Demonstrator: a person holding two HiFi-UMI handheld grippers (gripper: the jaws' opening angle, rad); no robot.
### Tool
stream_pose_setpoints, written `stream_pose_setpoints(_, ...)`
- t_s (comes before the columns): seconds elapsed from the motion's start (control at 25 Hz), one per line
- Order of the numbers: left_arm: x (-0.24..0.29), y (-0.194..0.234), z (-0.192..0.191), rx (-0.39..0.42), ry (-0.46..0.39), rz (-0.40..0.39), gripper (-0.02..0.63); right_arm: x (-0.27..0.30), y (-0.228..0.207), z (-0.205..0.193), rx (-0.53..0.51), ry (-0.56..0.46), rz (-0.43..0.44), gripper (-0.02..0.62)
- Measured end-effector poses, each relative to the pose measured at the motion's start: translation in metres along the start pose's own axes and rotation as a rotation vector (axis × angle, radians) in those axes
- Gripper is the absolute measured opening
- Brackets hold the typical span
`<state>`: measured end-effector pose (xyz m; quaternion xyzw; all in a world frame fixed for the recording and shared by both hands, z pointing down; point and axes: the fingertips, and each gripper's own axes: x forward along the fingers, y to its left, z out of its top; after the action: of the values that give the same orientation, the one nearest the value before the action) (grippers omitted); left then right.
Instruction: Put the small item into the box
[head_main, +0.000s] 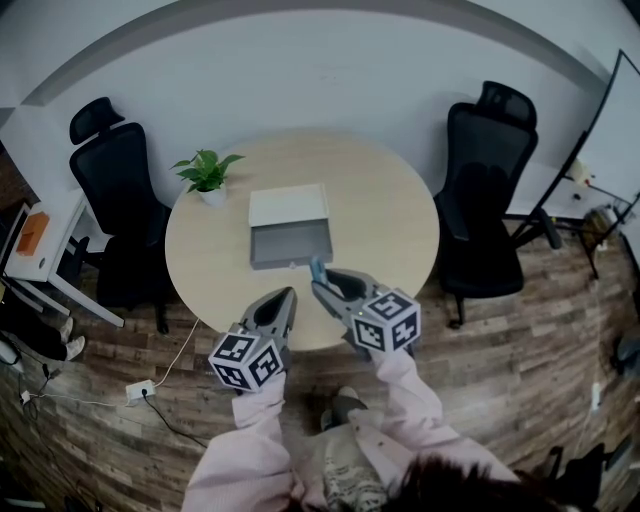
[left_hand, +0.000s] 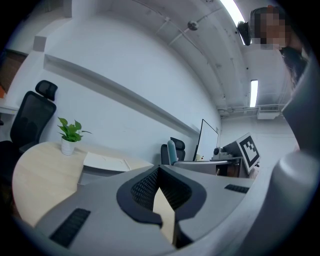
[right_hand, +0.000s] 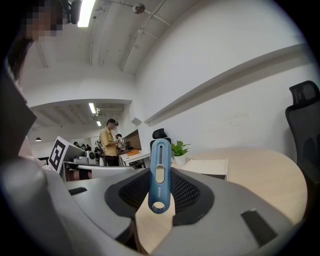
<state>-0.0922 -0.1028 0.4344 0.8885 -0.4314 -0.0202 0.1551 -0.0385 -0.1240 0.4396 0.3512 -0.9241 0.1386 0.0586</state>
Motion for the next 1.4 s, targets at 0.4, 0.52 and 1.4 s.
stream_pose_setpoints(0.4, 0.024, 0.01, 0.002, -0.014, 0.014, 0.015, 0.011, 0.015, -0.023, 0.004, 0.012, 0.024, 0.018, 0.126)
stream_pose_setpoints(0.52, 0.032, 0.017, 0.003, -0.02, 0.018, 0.027, 0.011, 0.024, -0.031, 0.006, 0.016, 0.032, 0.031, 0.126)
stream_pose_setpoints(1.4, 0.09, 0.066, 0.008, -0.069, 0.022, 0.091, 0.011, 0.081, -0.079, 0.016, 0.019, 0.098, 0.117, 0.126)
